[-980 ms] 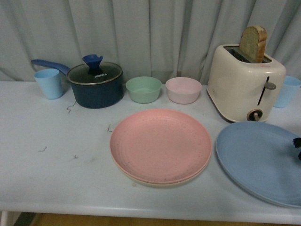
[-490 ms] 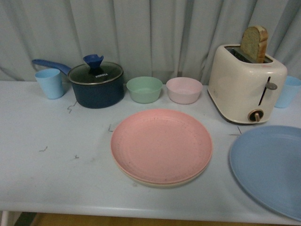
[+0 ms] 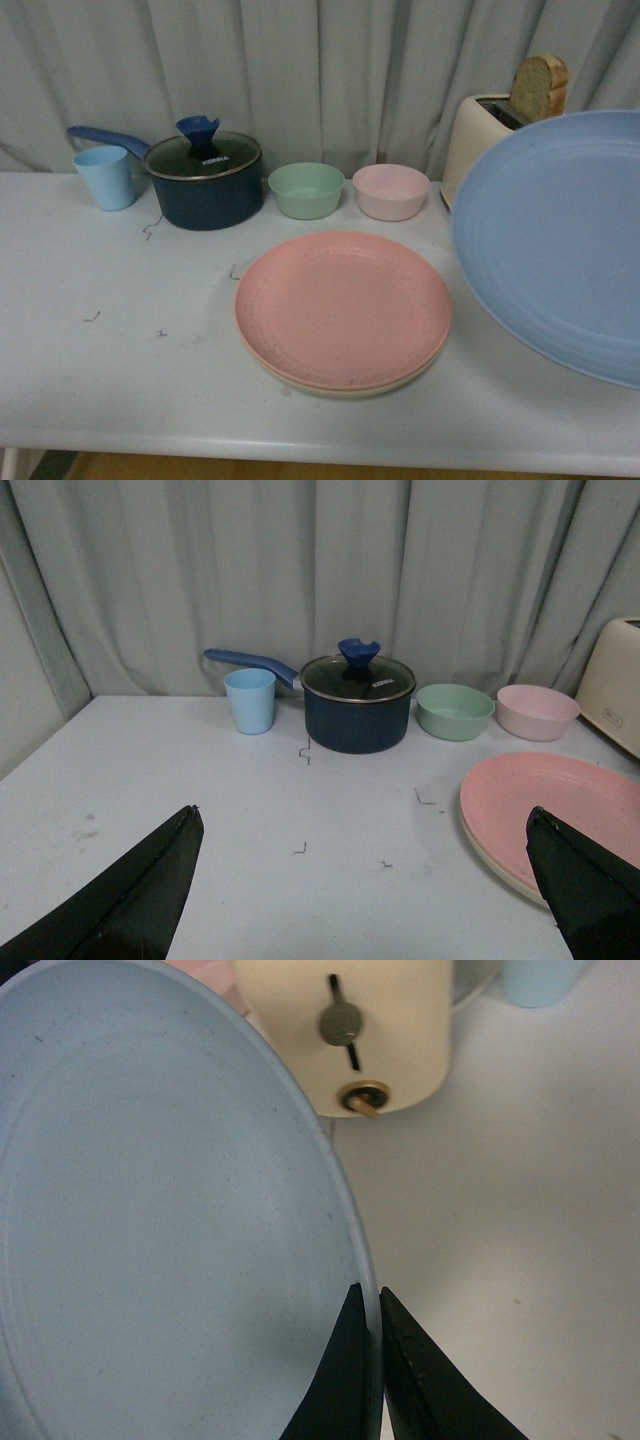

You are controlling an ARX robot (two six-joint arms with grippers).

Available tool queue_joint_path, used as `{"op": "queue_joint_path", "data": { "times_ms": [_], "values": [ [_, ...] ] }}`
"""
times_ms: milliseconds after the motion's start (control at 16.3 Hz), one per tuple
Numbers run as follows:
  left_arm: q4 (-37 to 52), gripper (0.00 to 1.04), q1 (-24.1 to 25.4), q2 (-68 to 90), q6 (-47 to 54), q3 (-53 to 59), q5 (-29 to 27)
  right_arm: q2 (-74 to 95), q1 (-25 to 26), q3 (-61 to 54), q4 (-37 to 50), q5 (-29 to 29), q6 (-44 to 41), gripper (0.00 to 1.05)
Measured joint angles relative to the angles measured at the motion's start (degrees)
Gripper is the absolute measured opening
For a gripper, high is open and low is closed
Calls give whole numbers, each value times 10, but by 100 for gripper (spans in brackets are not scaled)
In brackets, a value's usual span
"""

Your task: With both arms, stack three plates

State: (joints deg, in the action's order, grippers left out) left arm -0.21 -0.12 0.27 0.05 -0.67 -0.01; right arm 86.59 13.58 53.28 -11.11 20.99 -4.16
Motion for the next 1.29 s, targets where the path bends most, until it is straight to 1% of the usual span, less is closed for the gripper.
{"op": "queue_joint_path", "data": {
  "times_ms": [245,367,429,612,918,1102,1286],
  "values": [
    [0,98,0,0,0,0,0,109,-145,67,55,-32,108,3],
    [0,98,0,0,0,0,0,167,-195,103,68,-44,141,3],
    [0,98,0,0,0,0,0,195,-212,120,73,-59,153,3],
    [0,98,0,0,0,0,0,259,-235,156,71,-79,176,3],
    [0,98,0,0,0,0,0,314,-241,187,62,-98,186,3],
    [0,98,0,0,0,0,0,334,-241,193,61,-96,193,3],
    [0,98,0,0,0,0,0,379,-248,225,60,-83,225,3]
  ]
}}
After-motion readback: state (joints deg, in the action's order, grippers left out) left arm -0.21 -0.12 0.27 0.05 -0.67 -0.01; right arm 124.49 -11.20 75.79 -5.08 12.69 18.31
